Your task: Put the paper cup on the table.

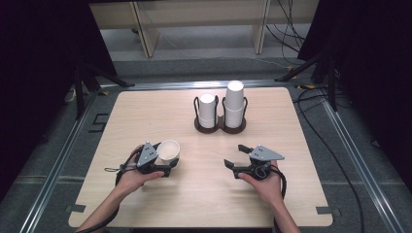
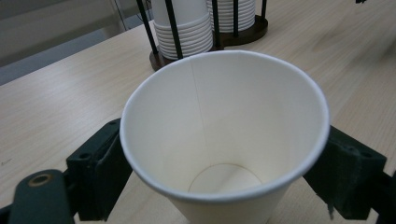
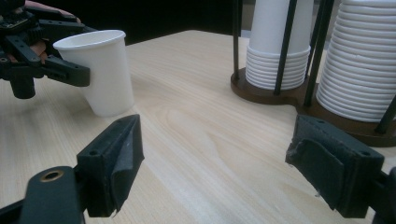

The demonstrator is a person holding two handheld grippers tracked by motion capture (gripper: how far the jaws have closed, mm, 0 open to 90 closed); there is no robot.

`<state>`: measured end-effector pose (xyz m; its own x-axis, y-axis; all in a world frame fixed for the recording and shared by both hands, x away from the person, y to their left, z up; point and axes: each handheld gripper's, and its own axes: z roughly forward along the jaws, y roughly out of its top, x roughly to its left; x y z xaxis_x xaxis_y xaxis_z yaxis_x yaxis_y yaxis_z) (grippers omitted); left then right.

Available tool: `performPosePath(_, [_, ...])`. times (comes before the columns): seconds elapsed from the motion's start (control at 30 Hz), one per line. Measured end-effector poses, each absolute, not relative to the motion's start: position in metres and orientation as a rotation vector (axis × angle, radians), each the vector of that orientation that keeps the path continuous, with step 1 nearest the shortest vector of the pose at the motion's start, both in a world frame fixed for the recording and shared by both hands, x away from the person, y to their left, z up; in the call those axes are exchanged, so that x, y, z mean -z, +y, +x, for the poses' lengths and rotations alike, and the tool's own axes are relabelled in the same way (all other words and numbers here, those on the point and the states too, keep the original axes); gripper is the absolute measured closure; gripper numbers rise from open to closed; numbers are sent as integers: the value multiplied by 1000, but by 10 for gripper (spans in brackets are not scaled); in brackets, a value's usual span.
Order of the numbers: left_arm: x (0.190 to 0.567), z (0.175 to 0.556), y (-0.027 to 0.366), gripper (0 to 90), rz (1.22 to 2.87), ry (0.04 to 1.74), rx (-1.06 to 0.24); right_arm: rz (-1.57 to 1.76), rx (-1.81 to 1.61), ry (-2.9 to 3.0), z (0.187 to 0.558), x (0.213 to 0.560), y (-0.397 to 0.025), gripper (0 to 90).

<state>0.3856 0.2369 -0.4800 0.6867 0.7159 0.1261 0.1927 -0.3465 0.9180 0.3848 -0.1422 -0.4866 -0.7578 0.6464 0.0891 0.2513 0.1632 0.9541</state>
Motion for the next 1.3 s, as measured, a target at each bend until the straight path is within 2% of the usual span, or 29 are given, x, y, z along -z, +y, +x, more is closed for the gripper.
performPosePath(0.37, [477,380,242,40,1839,716,-649,868,-1637,2104,386,489,-142,171])
performPosePath(1.3, [481,338,286,6,1771,759,-687,867,-1639,2101,385,489,-144,164])
